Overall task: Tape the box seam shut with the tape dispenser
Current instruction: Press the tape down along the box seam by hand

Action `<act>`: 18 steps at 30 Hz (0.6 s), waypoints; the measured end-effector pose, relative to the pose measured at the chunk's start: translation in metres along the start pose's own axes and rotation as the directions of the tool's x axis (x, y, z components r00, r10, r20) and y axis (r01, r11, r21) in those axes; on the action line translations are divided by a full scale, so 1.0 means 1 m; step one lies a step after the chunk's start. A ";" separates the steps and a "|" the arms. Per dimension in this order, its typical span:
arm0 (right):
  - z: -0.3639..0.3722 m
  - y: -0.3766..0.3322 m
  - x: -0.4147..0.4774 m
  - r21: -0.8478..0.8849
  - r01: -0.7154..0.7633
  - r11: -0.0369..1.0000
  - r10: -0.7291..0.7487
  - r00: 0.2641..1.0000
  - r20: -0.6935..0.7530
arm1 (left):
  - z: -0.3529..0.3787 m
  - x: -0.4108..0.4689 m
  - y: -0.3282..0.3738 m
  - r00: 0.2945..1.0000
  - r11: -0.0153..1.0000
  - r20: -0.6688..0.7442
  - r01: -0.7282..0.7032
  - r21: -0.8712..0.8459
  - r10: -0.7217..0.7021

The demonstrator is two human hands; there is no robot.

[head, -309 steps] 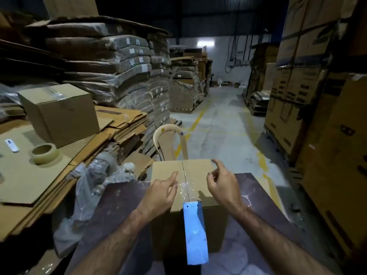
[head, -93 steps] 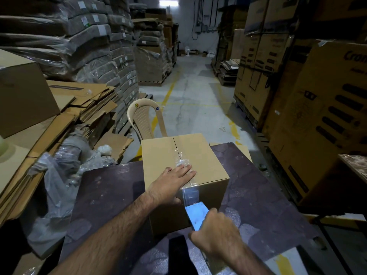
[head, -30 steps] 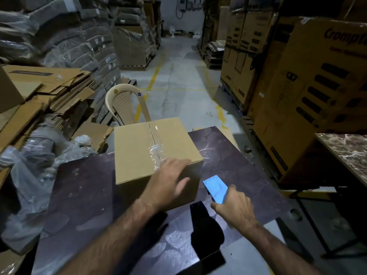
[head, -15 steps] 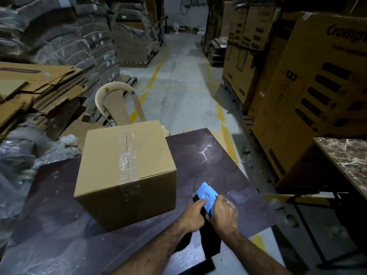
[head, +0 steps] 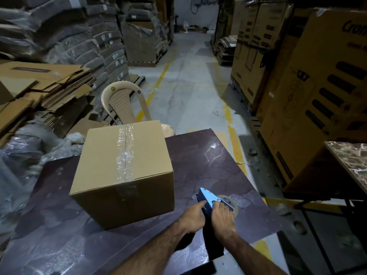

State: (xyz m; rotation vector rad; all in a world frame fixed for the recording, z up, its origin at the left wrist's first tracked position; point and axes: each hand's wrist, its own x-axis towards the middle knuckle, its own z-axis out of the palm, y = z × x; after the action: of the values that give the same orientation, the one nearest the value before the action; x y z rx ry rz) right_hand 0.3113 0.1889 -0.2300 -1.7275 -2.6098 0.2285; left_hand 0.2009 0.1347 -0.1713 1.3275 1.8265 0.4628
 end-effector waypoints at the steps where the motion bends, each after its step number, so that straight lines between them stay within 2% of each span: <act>1: 0.003 0.002 0.000 -0.020 -0.013 1.000 0.013 1.000 -0.003 | -0.005 -0.003 0.001 0.999 1.000 -0.037 -0.025 -0.012 0.025; 3: 0.006 0.005 -0.003 -0.092 -0.018 0.996 0.017 1.000 -0.010 | -0.020 -0.014 0.004 0.989 0.995 -0.115 -0.095 -0.035 0.091; 7: 0.002 0.010 -0.006 -0.091 0.064 0.994 -0.058 0.996 0.064 | -0.062 -0.048 0.013 0.935 0.970 -0.284 -0.238 -0.054 0.214; 9: -0.013 0.003 -0.007 -0.071 -0.007 0.997 0.012 0.997 0.071 | -0.086 -0.073 0.016 0.891 0.953 -0.368 -0.301 -0.039 0.267; 11: -0.037 -0.008 -0.006 0.035 -0.097 0.995 0.098 0.994 -0.043 | -0.112 -0.102 0.017 0.820 0.923 -0.472 -0.384 -0.036 0.323; 12: -0.051 -0.016 -0.006 0.114 -0.073 0.991 0.089 0.986 -0.143 | -0.127 -0.116 0.014 0.772 0.907 -0.534 -0.421 -0.021 0.346; 14: -0.085 -0.041 -0.011 0.273 0.116 0.955 0.006 0.912 -0.410 | -0.158 -0.134 0.001 0.659 0.906 -0.654 -0.410 0.101 0.371; 15: -0.105 -0.059 -0.013 0.293 0.246 0.924 -0.066 0.857 -0.512 | -0.174 -0.137 -0.010 0.625 0.919 -0.682 -0.345 0.194 0.379; 16: -0.124 -0.080 -0.013 0.285 0.374 0.882 -0.155 0.803 -0.576 | -0.190 -0.137 -0.021 0.631 0.930 -0.683 -0.243 0.276 0.368; 18: -0.151 -0.124 -0.012 0.270 0.570 0.776 -0.328 0.731 -0.598 | -0.215 -0.132 -0.041 0.720 0.927 -0.630 -0.049 0.372 0.291</act>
State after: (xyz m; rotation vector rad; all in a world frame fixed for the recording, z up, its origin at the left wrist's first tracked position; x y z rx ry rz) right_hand 0.2155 0.1483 -0.0647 -0.7952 -2.2375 0.2647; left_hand 0.0232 0.0337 -0.0185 1.7209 2.4751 0.8630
